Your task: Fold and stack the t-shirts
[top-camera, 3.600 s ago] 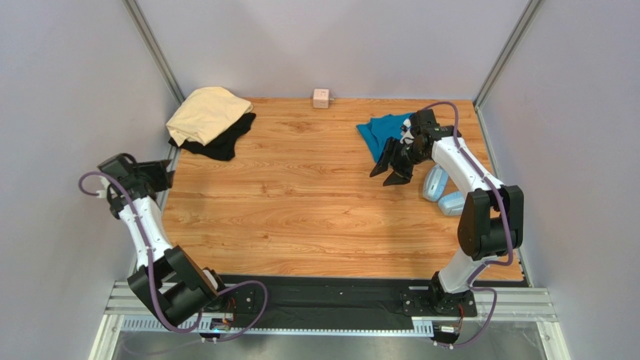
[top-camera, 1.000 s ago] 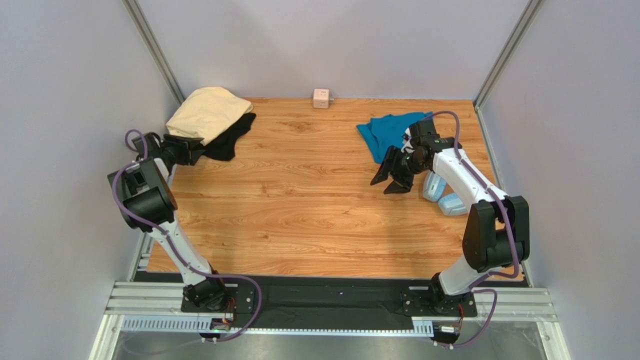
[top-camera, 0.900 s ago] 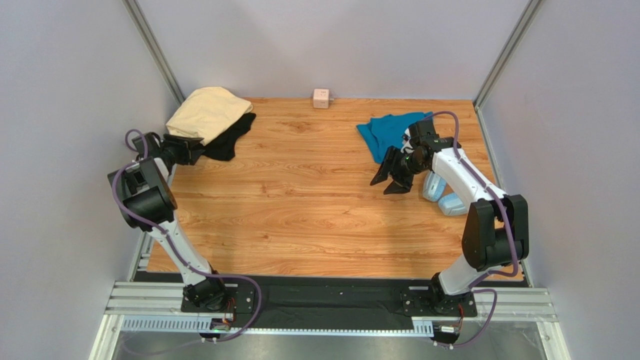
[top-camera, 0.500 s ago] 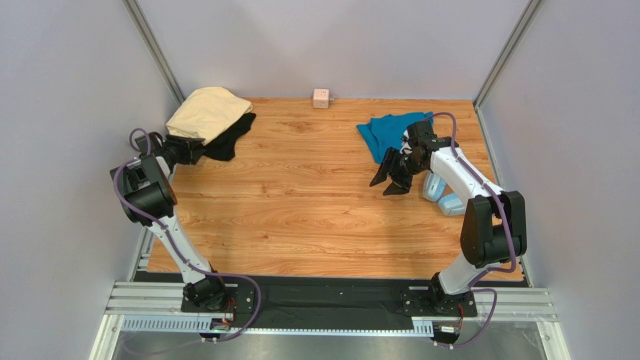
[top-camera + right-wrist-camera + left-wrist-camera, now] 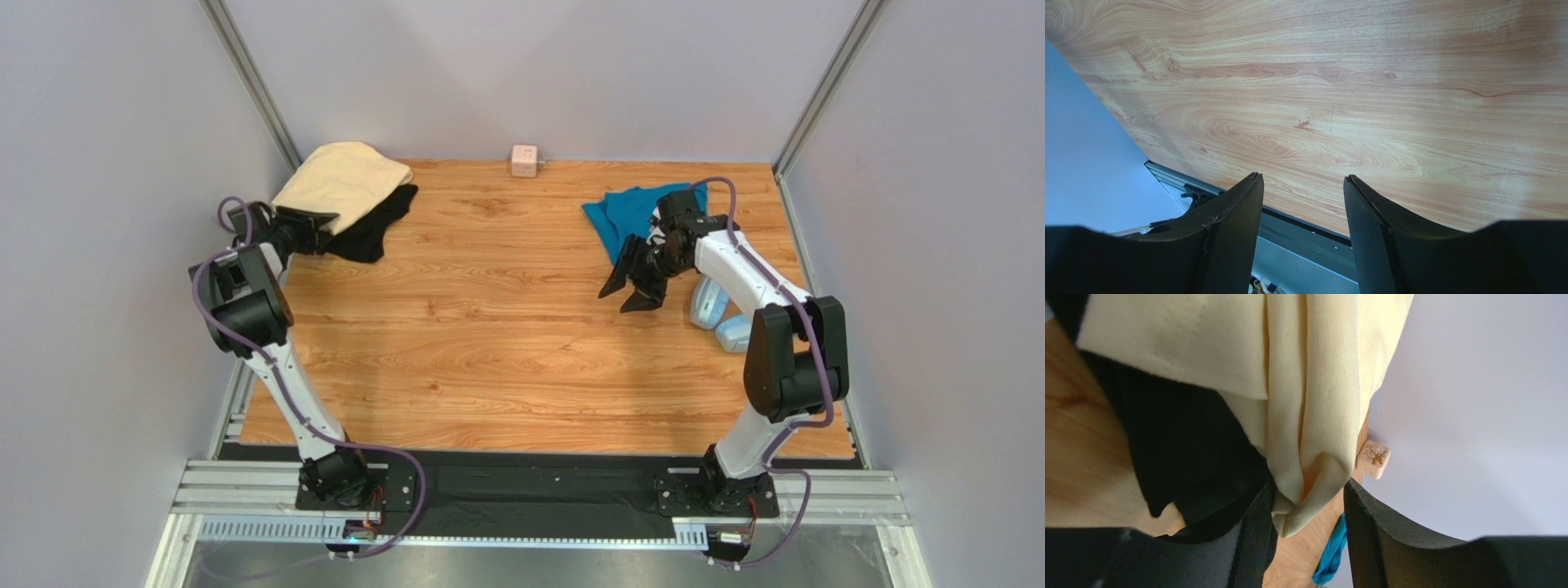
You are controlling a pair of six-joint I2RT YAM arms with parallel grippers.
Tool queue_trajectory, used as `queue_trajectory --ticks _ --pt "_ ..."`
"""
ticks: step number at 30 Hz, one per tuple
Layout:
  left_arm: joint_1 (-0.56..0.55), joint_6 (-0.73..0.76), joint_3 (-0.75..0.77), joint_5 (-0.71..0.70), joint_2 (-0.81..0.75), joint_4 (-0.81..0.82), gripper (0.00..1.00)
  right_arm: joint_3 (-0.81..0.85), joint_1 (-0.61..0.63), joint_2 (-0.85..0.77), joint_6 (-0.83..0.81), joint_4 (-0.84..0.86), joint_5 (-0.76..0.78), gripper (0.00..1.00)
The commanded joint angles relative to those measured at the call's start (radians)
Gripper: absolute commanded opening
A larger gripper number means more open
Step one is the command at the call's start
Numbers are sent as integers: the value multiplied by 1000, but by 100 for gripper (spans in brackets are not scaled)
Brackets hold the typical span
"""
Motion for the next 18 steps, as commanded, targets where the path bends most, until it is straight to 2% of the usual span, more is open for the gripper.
queue_trajectory --ticks 1,7,9,10,13,16,18 --pt "-22 8 73 -28 37 6 51 50 6 15 15 17 -2 57" --pt "-47 -10 113 -43 64 18 47 68 7 29 17 6 -2 57" --pt "-50 -9 113 -54 55 8 39 71 7 32 19 6 -3 57" --pt "-50 -6 110 -62 51 6 26 75 7 37 19 6 -3 56" --pt "-50 6 81 -63 23 6 9 84 10 46 19 11 -9 57" --pt "-51 28 55 -43 -12 31 0 94 17 60 19 17 -14 57" --pt "-57 58 38 -52 -69 38 0 99 21 64 17 17 -19 57"
